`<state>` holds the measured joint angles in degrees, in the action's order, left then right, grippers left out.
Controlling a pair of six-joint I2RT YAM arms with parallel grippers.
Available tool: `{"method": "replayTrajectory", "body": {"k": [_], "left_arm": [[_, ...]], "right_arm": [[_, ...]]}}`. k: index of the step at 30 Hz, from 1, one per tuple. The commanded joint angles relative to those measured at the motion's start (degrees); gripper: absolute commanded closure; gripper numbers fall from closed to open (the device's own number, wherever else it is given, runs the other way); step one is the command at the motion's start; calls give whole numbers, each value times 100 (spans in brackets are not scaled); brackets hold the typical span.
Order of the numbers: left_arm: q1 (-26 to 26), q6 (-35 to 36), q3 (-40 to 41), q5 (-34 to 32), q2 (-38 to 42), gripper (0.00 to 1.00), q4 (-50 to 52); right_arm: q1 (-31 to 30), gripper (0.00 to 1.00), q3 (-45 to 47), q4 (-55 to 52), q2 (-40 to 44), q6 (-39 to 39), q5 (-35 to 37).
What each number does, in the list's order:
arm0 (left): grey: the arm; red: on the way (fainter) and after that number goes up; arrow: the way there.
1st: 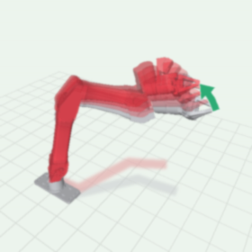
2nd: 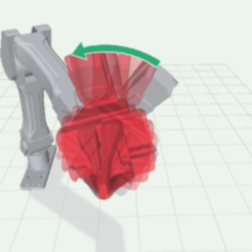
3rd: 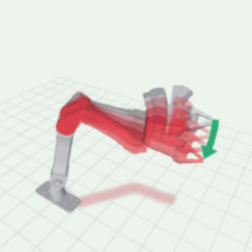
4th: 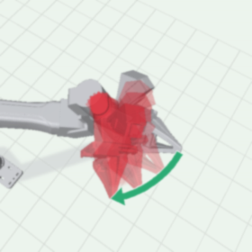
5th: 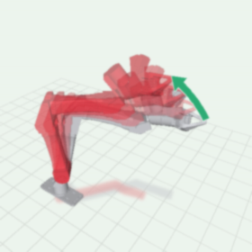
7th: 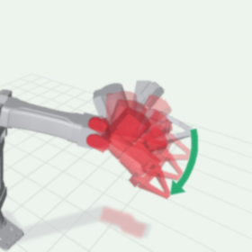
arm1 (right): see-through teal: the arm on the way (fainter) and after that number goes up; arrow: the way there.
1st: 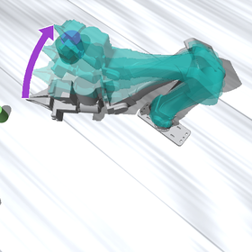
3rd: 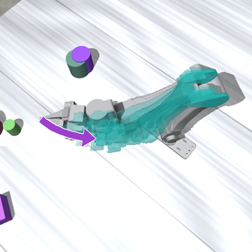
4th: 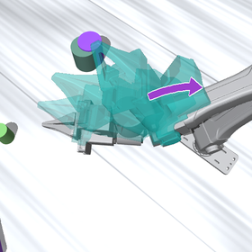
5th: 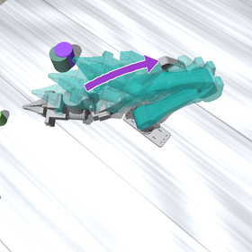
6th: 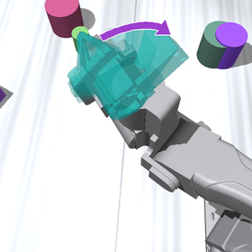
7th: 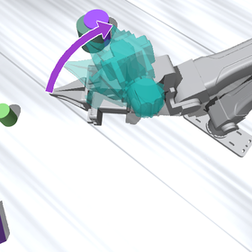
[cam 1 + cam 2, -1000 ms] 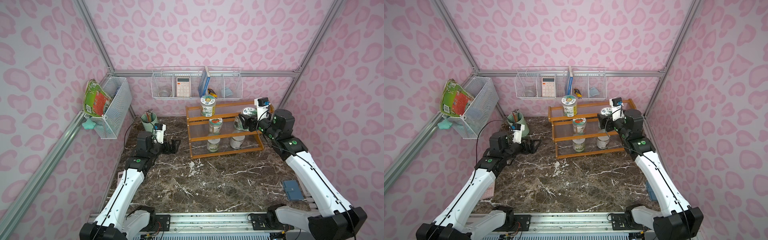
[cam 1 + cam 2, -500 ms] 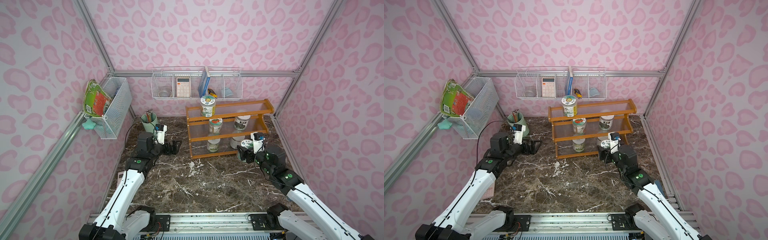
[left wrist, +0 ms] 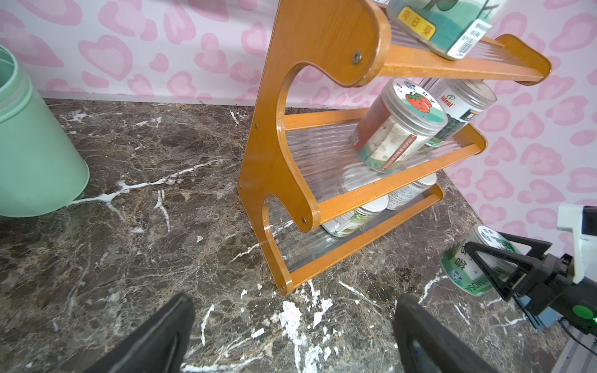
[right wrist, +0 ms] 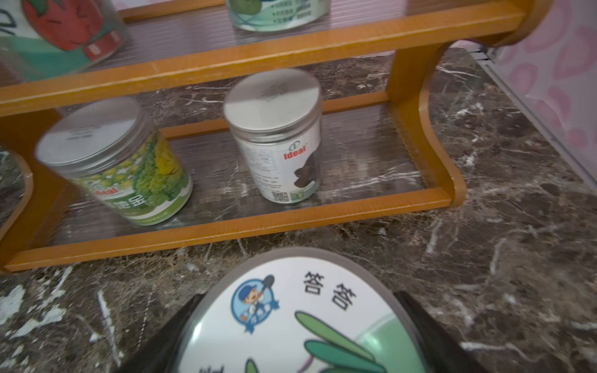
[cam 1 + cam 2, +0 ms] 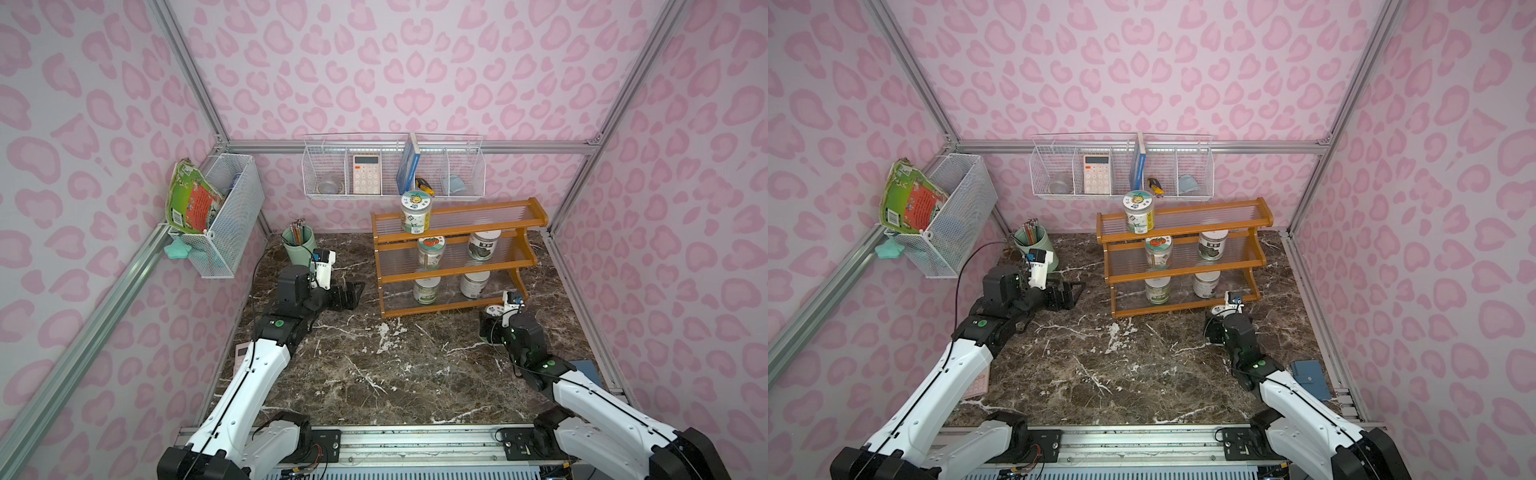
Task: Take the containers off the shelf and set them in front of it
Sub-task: Place the container at the center of the board.
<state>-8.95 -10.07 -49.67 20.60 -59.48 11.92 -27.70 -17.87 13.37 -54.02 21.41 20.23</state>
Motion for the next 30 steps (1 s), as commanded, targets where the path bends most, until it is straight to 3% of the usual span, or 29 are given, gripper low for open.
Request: {"method": "replayTrajectory", "body": {"k": [1, 11, 19, 30], "left_arm": [[7, 95, 3, -25, 27, 0, 2], [-11, 103, 82, -126, 151, 0, -36], [-20, 106, 98, -152, 178, 0, -63], [-28, 136, 124, -214, 225, 0, -89]], "right_arm": [[-11, 21, 93, 757, -66, 220, 914], [273, 18, -153, 1301, -1152, 623, 1704], [275, 16, -839, 507, -2269, 1311, 2227], [240, 7, -1072, 173, -2548, 1515, 2389]]}}
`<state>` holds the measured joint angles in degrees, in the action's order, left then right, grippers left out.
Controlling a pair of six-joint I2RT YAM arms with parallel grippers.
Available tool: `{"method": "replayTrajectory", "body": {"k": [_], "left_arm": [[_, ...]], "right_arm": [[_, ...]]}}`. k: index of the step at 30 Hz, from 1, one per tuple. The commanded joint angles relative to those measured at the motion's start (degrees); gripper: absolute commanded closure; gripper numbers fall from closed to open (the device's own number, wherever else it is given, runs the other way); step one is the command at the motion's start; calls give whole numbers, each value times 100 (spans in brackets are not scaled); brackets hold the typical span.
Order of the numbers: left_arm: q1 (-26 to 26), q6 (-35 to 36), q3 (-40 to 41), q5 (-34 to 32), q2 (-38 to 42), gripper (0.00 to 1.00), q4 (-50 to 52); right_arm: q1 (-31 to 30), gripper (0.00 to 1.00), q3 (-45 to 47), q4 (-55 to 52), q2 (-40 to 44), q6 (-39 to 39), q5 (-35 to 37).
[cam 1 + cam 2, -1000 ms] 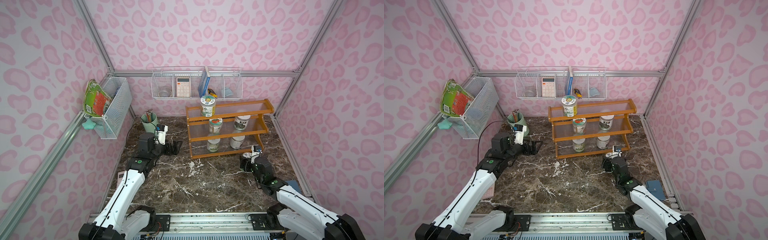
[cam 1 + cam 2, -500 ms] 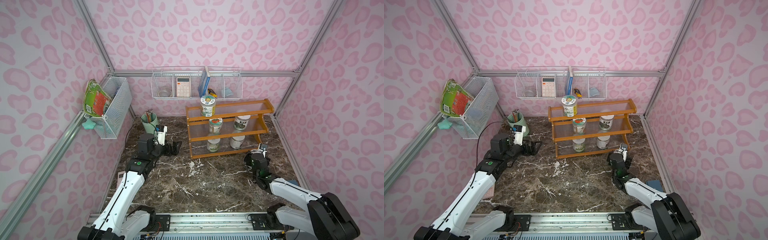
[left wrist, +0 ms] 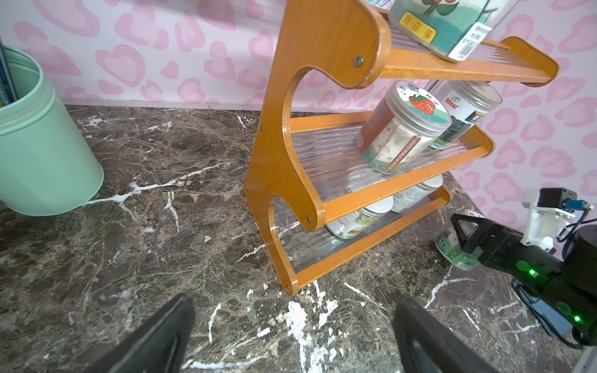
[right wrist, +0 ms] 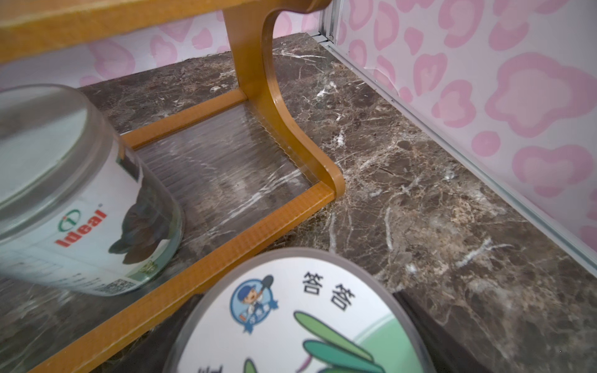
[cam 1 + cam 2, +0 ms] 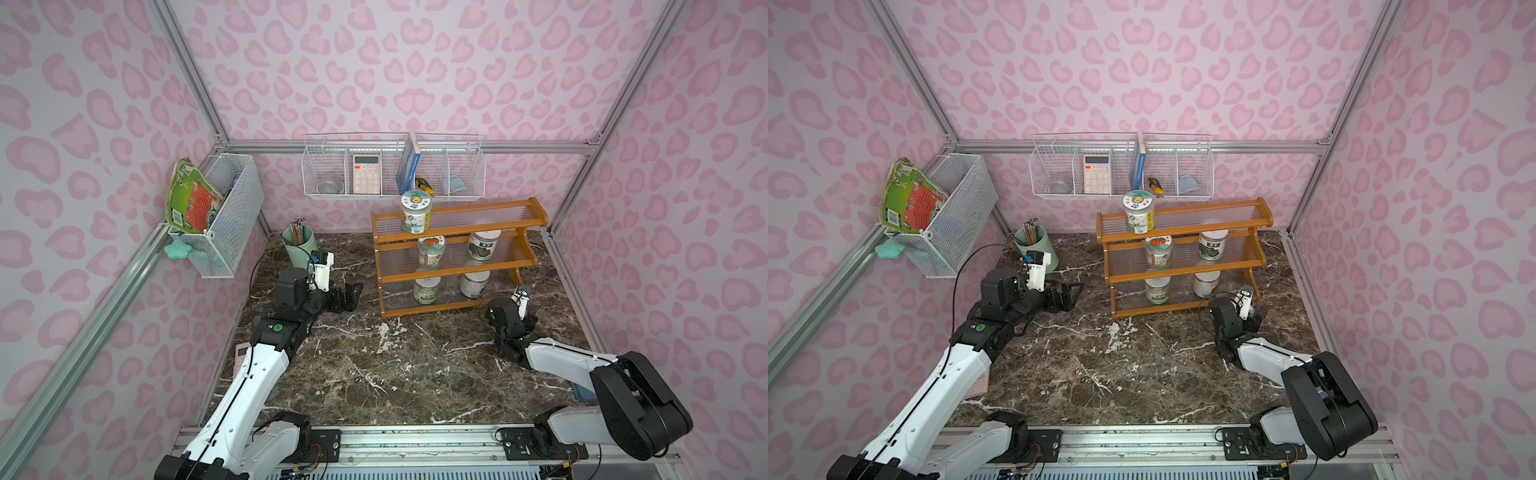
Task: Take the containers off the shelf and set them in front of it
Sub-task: Place the container at the center of the board.
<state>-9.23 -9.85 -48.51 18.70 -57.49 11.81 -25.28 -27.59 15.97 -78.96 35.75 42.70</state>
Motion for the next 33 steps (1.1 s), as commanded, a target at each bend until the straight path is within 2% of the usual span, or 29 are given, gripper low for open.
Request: {"method": "replayTrajectory", "body": {"k": [1, 7, 11, 18, 23, 27, 33], "left_arm": [[1, 114, 8, -31, 31, 0, -83], [-8, 125, 26, -76, 75, 0, -85], [-17, 128, 27, -68, 74, 0, -83], [-150, 203, -41, -118, 1, 0, -23], [-668, 467, -668, -519, -99, 0, 410], [-994, 610, -1537, -655, -486, 0, 839], [-1138, 859, -2488, -50, -1281, 0, 771]], "right_arm": [[-9, 6, -147, -148, -88, 99, 143], [-15, 1, -255, -356, -170, 184, 166], [-32, 1, -188, -346, -17, 213, 288], [-128, 1, -182, -649, 862, 35, 319], [-211, 1, -262, -1080, 1725, -208, 153], [-216, 1, -161, -1091, 2573, -724, -364], [-238, 1, -492, -1602, 3070, -1115, -1651]]}}
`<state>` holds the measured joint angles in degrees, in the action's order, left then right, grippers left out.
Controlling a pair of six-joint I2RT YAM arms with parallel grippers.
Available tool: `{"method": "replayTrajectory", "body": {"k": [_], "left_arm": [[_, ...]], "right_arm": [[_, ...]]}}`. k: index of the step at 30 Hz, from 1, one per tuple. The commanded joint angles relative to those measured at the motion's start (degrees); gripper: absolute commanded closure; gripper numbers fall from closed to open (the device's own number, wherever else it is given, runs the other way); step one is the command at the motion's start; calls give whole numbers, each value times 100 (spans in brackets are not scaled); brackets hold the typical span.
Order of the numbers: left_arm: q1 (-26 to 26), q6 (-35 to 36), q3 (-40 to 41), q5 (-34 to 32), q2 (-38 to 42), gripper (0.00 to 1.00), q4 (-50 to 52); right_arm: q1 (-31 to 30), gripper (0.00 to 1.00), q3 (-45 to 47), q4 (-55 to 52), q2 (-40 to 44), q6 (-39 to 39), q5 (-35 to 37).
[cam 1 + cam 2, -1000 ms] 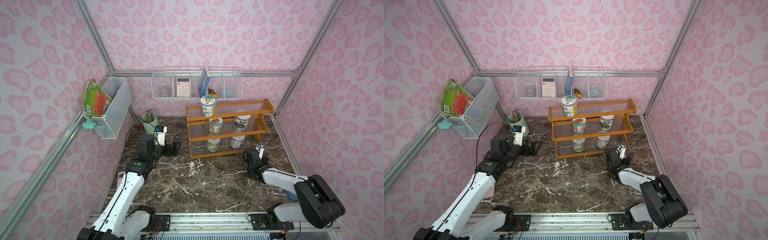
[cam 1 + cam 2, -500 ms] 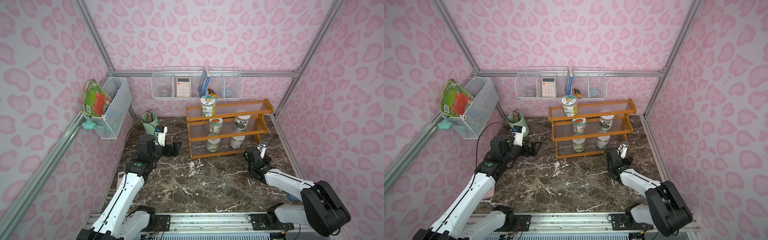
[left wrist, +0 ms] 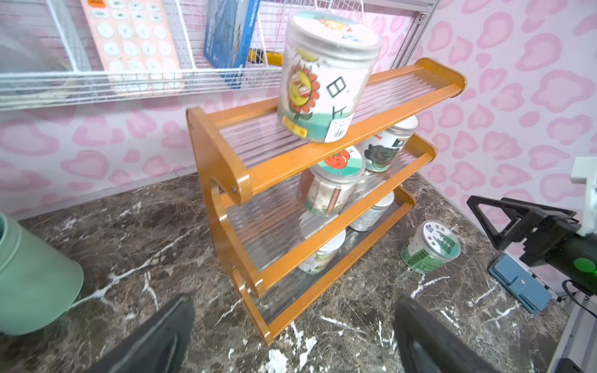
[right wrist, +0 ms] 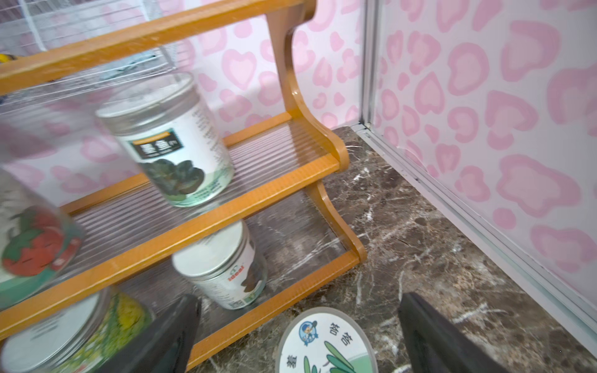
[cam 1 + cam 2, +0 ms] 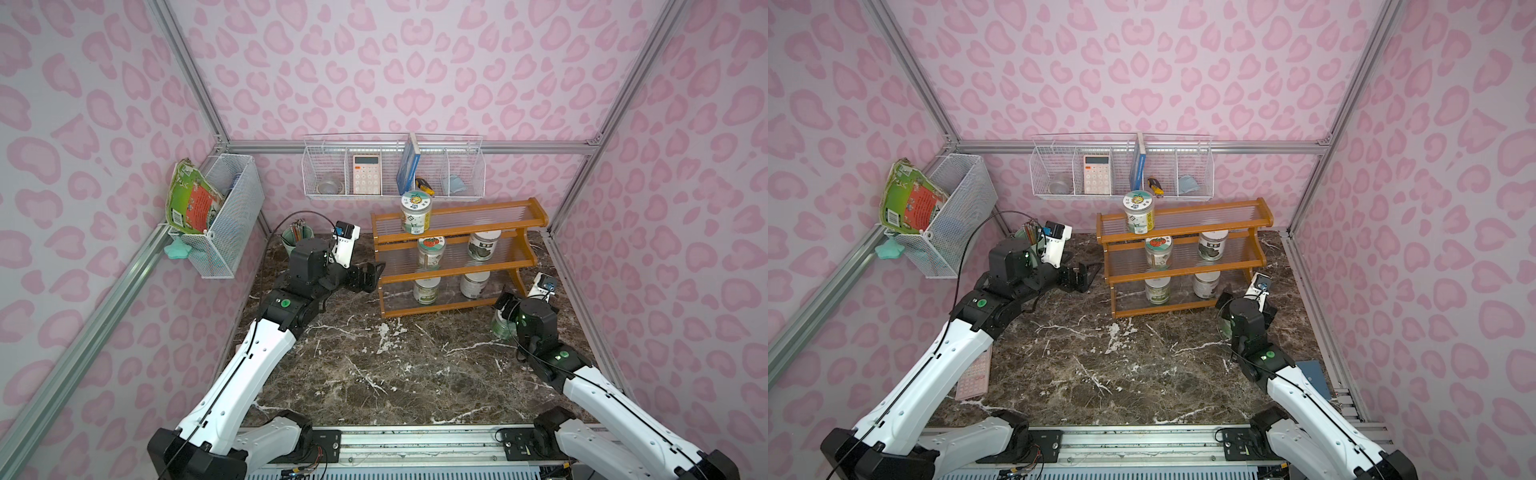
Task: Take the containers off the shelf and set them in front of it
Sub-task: 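Place the container at the center of the board, then pick up a container from the shelf.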
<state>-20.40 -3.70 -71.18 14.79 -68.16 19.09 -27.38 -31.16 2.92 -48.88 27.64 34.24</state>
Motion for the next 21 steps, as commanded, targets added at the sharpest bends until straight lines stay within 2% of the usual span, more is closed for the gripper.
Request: {"method": "replayTrajectory", "body": {"k": [1, 4, 9, 21], "left_arm": [[-25, 294, -316, 501, -344, 0, -78], [-25, 340, -440, 859, -666, 0, -648], [-25, 229, -1033, 1247, -1309, 0, -993], [-60, 37, -2416, 1330, -2749, 0, -1493]], "right_arm": [[-59, 1, -202, -377, 78, -349, -958], [-247, 1, -338, -564, 195, -396, -1079], [-418, 1, -444, -702, 492, -479, -1133], [-426, 1, -510, -767, 705, -562, -1314]]}}
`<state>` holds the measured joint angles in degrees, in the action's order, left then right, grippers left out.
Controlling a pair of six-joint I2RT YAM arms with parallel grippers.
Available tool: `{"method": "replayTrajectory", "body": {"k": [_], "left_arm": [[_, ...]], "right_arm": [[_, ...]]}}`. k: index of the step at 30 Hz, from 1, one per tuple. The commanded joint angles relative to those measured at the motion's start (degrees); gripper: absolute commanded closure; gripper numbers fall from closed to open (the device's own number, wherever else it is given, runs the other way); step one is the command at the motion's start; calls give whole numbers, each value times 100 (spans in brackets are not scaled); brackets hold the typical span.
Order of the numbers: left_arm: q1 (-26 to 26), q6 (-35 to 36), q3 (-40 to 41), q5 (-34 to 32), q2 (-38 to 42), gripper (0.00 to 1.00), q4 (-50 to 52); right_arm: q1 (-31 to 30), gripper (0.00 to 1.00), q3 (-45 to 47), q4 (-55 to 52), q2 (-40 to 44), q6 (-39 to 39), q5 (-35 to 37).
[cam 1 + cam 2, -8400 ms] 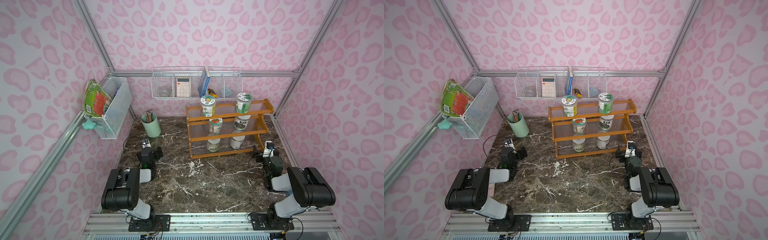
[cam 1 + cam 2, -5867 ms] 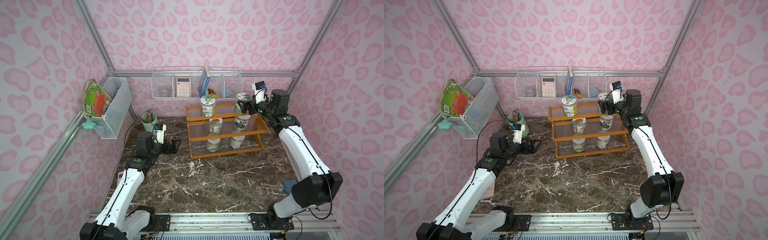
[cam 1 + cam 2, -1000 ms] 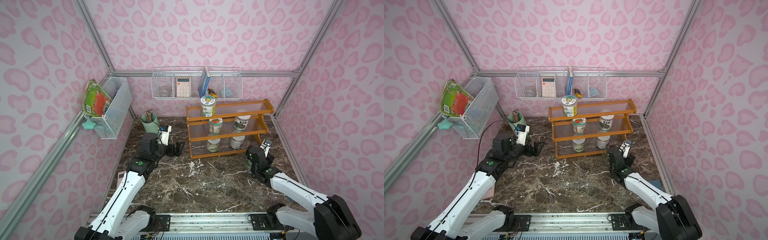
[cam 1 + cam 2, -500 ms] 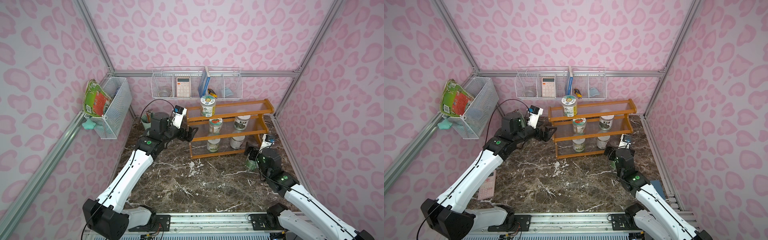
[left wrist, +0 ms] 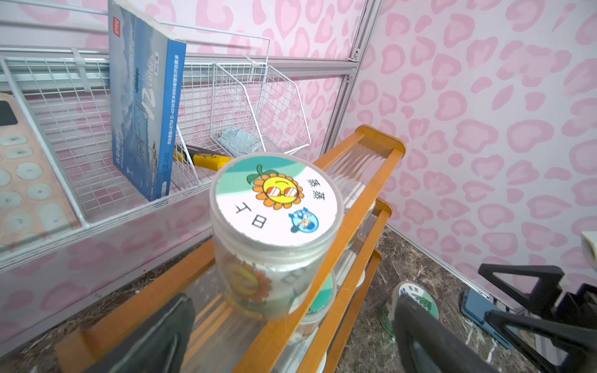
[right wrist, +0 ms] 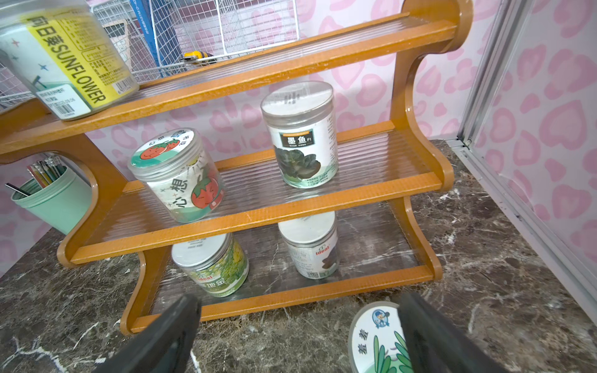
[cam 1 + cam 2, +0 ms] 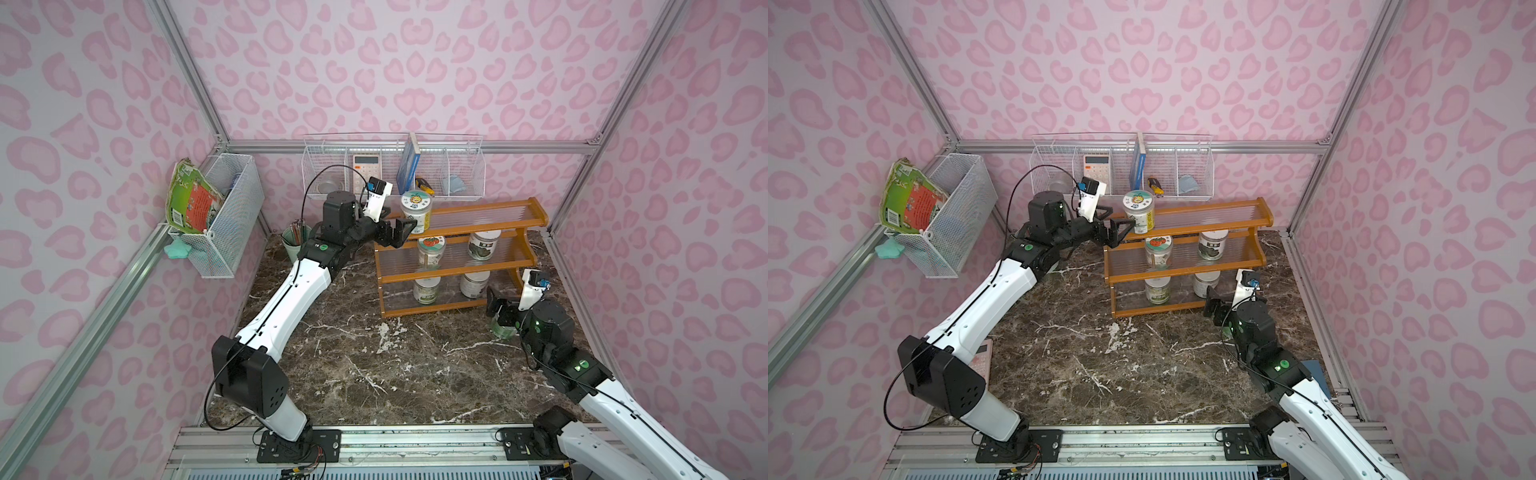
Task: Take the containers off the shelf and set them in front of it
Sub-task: 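Pick up a container from the shelf.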
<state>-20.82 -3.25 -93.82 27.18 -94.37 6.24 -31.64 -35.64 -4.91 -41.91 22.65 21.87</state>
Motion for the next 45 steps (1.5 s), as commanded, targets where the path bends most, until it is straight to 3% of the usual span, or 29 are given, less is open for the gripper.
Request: {"method": "replayTrajectory", "body": {"k": [1, 15, 30, 35, 41, 45], "left_arm": [[-27, 24, -226, 78, -216, 0, -203], [-132, 155, -1016, 142, -1040, 0, -363], [-309, 379, -1400, -34, -1406, 1, -352], [-344, 478, -1470, -175, -1478, 8, -300], [-404, 522, -1472, -253, -1514, 24, -382], [-445, 534, -1455, -266, -1472, 26, -438]], "right_arm": [[-1, 1, -66, 28, -8, -74, -79], [0, 1, -10, 157, -98, -104, -170], [9, 1, 37, 175, -98, -87, -169], [33, 1, 37, 147, -80, -95, -174], [70, 1, 49, 148, -55, -119, -188], [120, 1, 39, 118, -19, -147, -183]]}}
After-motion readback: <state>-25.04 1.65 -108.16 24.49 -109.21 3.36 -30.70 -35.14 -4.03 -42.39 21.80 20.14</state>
